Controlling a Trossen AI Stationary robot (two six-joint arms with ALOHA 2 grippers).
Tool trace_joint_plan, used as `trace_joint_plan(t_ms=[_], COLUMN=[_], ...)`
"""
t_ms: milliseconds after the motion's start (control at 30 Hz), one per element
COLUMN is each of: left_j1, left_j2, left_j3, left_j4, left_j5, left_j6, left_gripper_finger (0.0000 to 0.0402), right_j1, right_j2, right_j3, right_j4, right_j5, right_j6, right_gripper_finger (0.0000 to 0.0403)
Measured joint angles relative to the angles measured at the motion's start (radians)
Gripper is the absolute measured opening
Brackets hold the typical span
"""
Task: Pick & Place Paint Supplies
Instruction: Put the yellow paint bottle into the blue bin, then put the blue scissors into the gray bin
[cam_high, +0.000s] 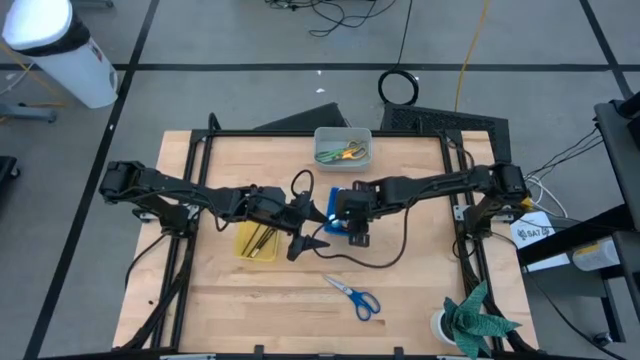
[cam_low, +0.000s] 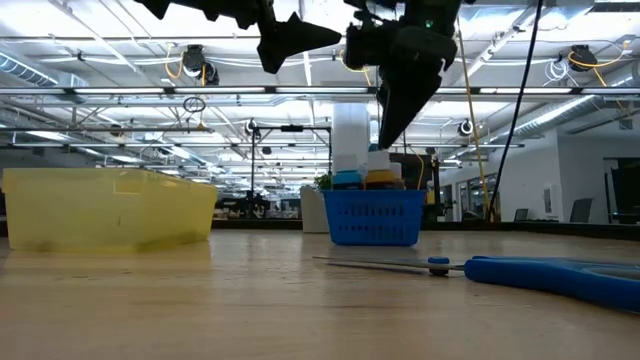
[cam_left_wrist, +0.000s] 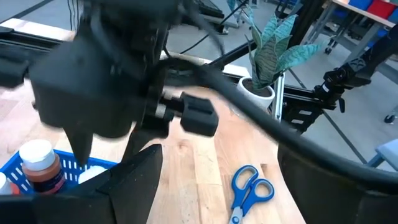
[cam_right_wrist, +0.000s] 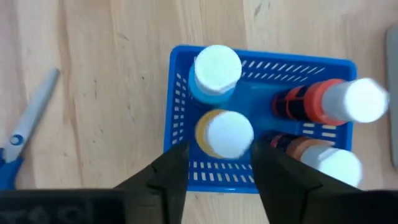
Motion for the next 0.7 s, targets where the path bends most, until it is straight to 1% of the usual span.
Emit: trace_joint_plan(t_ms=[100, 233, 367, 467, 500, 567, 700], left_j1=[-0.005, -0.021, -0.061, -0.121, -0.141, -0.180, -0.224], left_j2=[0.000, 0.000, 0.002, 0.047, 0.076, 0.148, 0.292], left_j3=[0.000, 0.000, 0.000, 0.001, 0.000, 0.000, 0.006], left_j4=[-0.009, -0.073, -0.119, -0.114, -0.097, -0.012, 0.152], left_j5=[-0.001, -0.002, -0.002, -0.002, -0.006, -0.039, -0.047], left_j6=[-0.027, -0.086, -0.105, -0.075, -0.069, -0.055, 0.057], left_gripper_finger=[0.0325, 0.0318, 0.0315, 0.0319, 0.0319, 0.0317, 0.0305], right_j1=[0.002, 0.005, 0.022, 0.060, 0.077, 0.117, 0.213], right_j2=[-0.022, -0.063, -0.121, -0.170, -0.187, -0.218, -0.264], right_j3=[0.000, 0.000, 0.000, 0.000, 0.000, 0.000, -0.006], right_j4=[0.004, -0.004, -0.015, 0.004, 0.011, 0.024, 0.084], right_j5=[0.000, -0.001, -0.003, -0.038, -0.050, -0.052, -0.046], right_j6=[0.002, 0.035, 0.073, 0.064, 0.061, 0.059, 0.061], right_gripper_finger=[0.0179, 0.0192, 0.0195, 0.0190, 0.0188, 0.0184, 0.0175])
